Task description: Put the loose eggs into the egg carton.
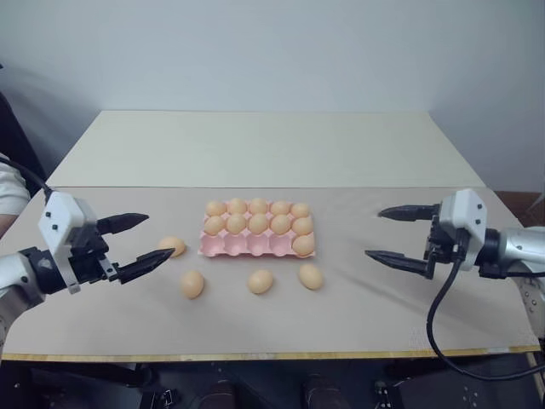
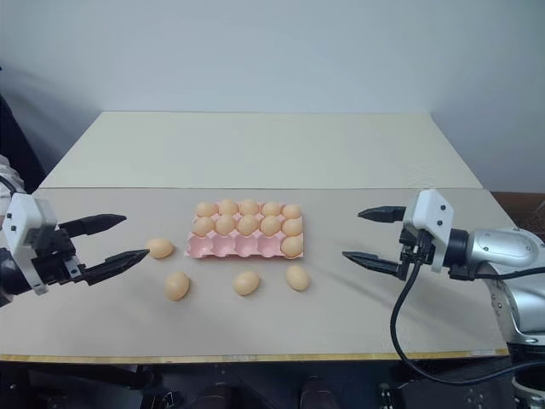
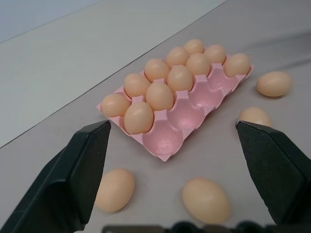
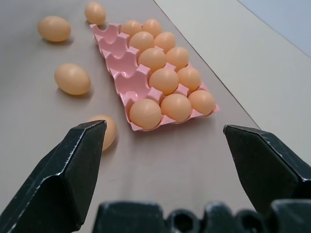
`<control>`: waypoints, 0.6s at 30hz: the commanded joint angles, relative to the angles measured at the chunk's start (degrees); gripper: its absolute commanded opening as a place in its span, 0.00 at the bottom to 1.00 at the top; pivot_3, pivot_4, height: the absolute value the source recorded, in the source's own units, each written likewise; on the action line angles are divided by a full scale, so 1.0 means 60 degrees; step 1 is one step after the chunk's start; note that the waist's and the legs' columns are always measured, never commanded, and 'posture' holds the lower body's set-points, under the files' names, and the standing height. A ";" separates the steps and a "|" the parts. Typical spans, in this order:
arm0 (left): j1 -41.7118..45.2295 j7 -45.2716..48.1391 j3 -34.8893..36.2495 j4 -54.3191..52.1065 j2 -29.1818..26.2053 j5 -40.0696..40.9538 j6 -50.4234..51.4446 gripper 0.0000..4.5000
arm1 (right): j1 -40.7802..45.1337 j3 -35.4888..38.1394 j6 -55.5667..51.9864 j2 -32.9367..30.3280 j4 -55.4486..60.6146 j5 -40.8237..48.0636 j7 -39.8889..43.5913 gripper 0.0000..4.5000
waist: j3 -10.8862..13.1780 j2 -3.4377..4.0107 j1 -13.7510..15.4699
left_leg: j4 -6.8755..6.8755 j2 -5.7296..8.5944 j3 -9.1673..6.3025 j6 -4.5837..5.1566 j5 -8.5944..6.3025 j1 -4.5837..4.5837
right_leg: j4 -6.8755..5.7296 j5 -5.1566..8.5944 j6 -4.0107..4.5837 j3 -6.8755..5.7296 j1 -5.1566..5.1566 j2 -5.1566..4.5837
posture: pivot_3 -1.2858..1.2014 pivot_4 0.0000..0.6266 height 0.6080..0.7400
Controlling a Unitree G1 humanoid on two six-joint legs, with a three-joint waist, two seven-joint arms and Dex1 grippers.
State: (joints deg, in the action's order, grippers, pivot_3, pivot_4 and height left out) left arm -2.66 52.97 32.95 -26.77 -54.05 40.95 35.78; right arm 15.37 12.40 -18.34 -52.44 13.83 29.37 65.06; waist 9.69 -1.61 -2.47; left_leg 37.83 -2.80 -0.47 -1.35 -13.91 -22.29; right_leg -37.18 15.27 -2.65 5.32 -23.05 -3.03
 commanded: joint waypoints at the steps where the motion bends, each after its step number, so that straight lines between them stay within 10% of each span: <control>1: -0.0088 0.0330 0.0444 -0.0182 -0.0127 0.0294 -0.0063 1.00 | 0.0052 0.0318 0.0010 -0.0148 0.0132 0.0182 0.0075 1.00 | 0.0000 0.0000 0.0002 | 0.0000 0.0000 0.0000 0.0000 0.0000 -0.0001 | 0.0000 0.0000 0.0000 0.0001 0.0000 0.0000 | 0.52 0.24 1.00; 18: 0.0378 0.2262 -0.0608 0.0411 -0.0714 0.0324 -0.0606 1.00 | 0.0276 0.0148 -0.0208 -0.0573 0.0119 0.0175 0.0526 1.00 | 0.0000 0.0002 0.0008 | 0.0000 0.0001 0.0002 0.0000 0.0000 0.0003 | -0.0001 0.0000 0.0000 0.0000 0.0002 -0.0001 | 0.52 0.24 1.00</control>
State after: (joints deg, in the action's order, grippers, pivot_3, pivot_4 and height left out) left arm -1.69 64.18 30.54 -24.72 -57.27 42.86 34.02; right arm 16.17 12.10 -19.37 -54.27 13.41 29.51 66.87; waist 9.70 -1.60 -2.42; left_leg 37.83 -2.79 -0.45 -1.35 -13.91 -22.27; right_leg -37.18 15.27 -2.65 5.32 -23.04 -3.03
